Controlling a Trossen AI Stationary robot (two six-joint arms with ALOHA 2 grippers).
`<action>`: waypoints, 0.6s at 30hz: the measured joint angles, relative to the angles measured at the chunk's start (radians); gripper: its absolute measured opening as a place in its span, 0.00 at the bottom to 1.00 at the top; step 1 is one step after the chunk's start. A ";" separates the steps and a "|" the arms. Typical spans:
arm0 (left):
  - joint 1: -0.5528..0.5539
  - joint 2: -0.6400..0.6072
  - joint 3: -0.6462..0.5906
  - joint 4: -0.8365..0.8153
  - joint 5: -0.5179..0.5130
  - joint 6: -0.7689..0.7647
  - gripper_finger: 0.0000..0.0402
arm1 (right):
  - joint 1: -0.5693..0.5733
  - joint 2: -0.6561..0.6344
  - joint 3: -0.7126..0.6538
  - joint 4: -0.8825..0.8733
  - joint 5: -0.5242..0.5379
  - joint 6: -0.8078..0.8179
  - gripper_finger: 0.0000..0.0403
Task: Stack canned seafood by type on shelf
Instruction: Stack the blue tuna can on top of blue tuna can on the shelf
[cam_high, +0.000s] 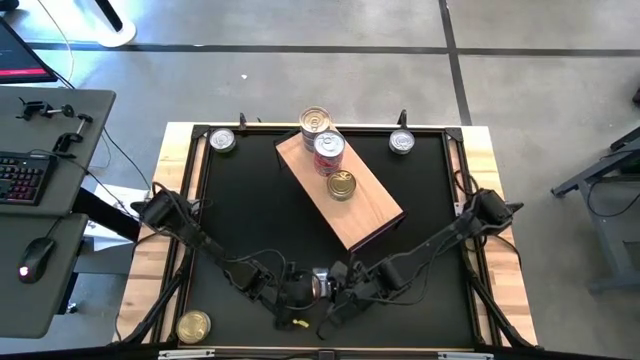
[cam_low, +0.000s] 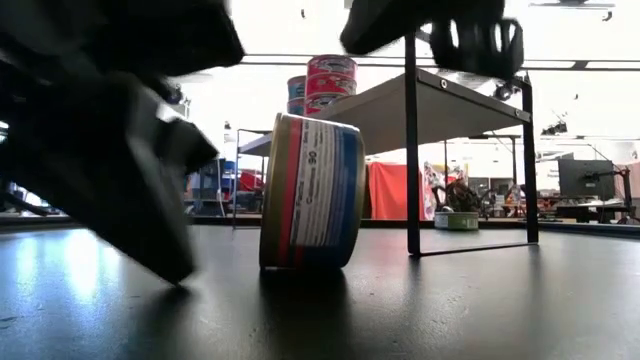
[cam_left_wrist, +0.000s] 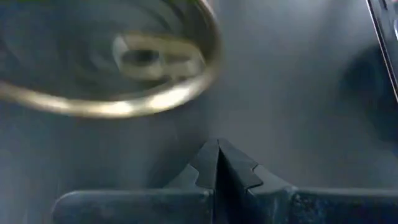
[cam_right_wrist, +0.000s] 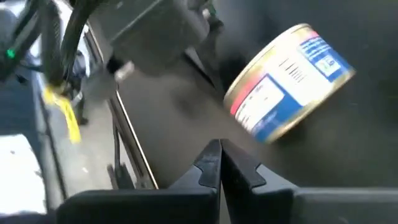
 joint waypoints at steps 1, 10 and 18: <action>-0.002 -0.016 0.000 -0.034 0.009 0.004 0.00 | 0.002 -0.002 0.023 -0.040 0.004 -0.013 0.00; 0.049 -0.263 -0.015 -0.253 -0.276 0.242 0.00 | 0.073 -0.002 0.095 -0.294 0.066 0.020 0.00; 0.260 -0.324 -0.157 0.047 -0.081 0.364 0.00 | 0.183 -0.001 0.047 -0.282 0.156 0.236 0.00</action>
